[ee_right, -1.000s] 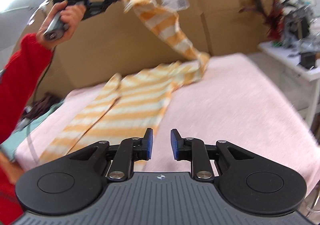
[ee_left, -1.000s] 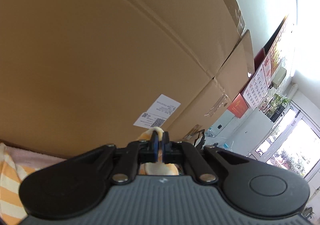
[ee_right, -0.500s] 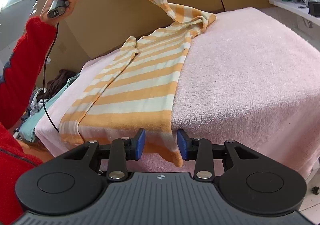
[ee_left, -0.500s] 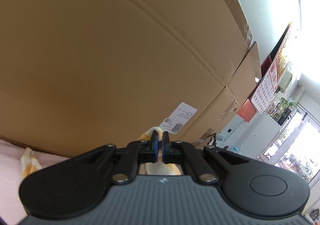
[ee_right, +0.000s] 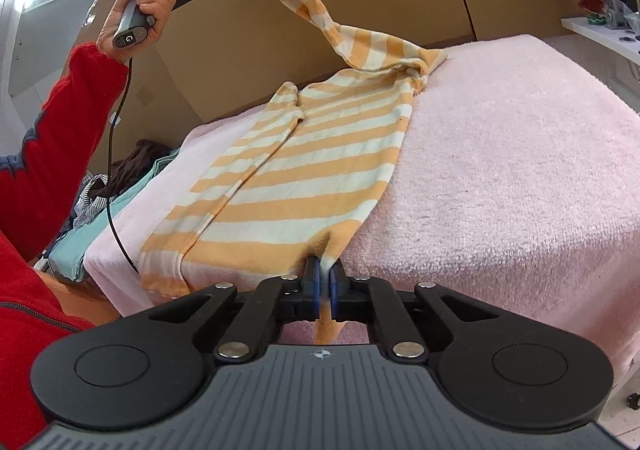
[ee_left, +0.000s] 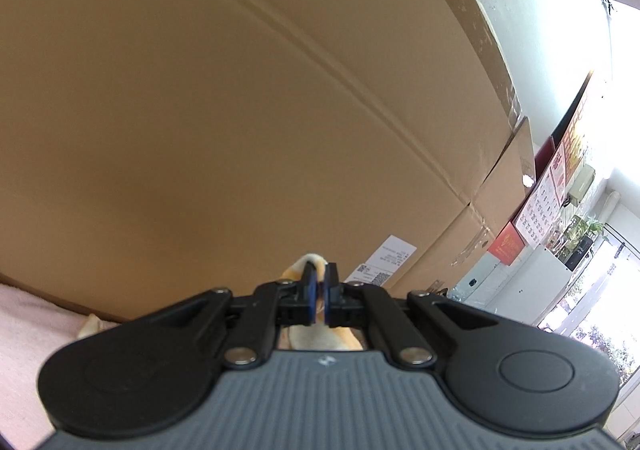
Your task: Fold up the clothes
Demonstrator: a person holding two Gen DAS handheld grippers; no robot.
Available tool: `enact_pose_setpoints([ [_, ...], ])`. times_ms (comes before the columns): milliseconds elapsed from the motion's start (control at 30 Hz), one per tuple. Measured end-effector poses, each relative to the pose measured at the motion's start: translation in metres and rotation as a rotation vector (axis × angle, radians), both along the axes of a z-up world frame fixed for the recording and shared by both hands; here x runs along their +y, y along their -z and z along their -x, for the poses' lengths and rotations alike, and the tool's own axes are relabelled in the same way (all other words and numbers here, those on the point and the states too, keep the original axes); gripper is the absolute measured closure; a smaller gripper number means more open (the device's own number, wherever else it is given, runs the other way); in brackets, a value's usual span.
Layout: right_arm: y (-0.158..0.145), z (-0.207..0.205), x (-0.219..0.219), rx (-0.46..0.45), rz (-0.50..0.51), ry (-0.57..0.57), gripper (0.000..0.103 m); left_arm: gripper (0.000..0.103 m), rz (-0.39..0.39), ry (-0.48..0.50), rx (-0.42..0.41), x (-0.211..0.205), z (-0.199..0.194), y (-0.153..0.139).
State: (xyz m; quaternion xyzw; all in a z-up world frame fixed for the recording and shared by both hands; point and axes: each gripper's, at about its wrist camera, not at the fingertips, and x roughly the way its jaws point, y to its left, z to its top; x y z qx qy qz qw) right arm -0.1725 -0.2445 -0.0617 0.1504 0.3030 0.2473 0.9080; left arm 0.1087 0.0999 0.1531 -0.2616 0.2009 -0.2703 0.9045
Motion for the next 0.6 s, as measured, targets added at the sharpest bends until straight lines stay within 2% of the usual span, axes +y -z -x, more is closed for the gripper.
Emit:
enact_pose_setpoints([
  [600, -0.038, -0.011, 0.038, -0.11, 0.047, -0.211, 0.098, 0.103, 0.018, -0.124, -0.023, 0.052, 0.006, -0.017],
])
